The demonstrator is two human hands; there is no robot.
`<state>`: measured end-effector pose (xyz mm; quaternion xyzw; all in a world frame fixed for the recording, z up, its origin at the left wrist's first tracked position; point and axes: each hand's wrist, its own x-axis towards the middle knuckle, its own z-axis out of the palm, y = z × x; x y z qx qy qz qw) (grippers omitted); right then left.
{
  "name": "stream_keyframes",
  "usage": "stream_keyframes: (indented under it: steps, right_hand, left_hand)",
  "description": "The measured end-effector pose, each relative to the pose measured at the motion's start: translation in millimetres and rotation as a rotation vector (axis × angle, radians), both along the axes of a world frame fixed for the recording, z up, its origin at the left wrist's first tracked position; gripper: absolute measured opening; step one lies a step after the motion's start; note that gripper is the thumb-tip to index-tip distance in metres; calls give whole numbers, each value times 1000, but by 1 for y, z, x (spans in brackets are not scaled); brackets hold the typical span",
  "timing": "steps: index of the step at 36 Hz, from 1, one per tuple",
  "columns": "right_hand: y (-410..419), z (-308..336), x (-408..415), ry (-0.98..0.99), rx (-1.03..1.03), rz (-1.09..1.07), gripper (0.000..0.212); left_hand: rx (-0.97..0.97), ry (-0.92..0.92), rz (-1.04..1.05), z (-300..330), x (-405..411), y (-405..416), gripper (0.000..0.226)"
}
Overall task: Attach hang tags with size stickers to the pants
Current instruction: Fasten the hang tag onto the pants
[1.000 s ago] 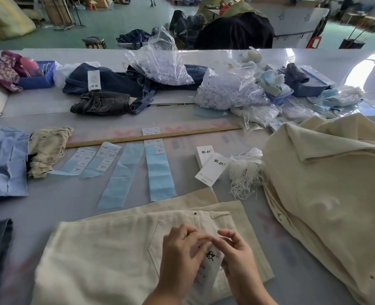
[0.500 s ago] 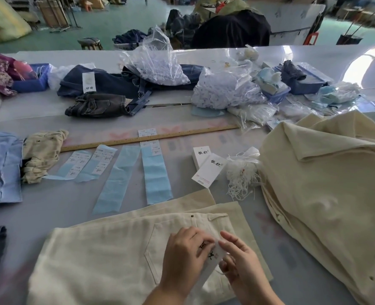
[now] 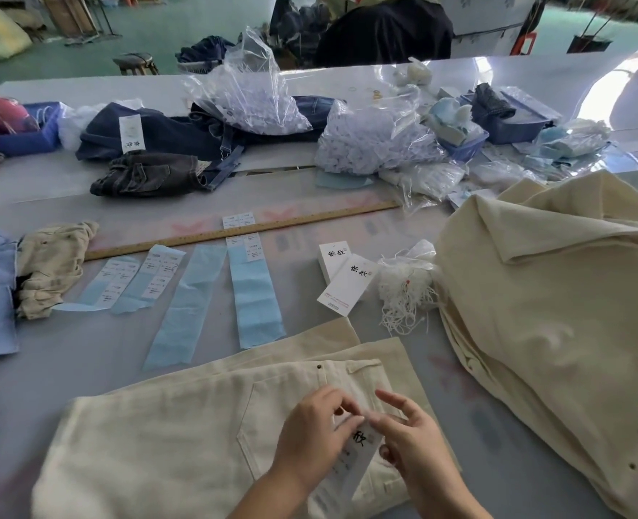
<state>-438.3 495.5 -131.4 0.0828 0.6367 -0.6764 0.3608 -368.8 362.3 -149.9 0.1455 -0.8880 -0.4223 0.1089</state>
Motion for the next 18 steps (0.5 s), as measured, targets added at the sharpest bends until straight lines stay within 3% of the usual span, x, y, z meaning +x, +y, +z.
stream_keyframes:
  steps: [3,9,18]
  right_hand:
    - [0,-1,-1,0,19,15,36]
    - [-2,3,-4,214,152,139,41]
    - [-2,1,1,-31,1,22,34]
  left_hand:
    - [-38,-8,6,-1,-2,1,8]
    - [22,-40,-34,0,-3,-3,6]
    - [191,-52,-51,-1,-2,-9,7]
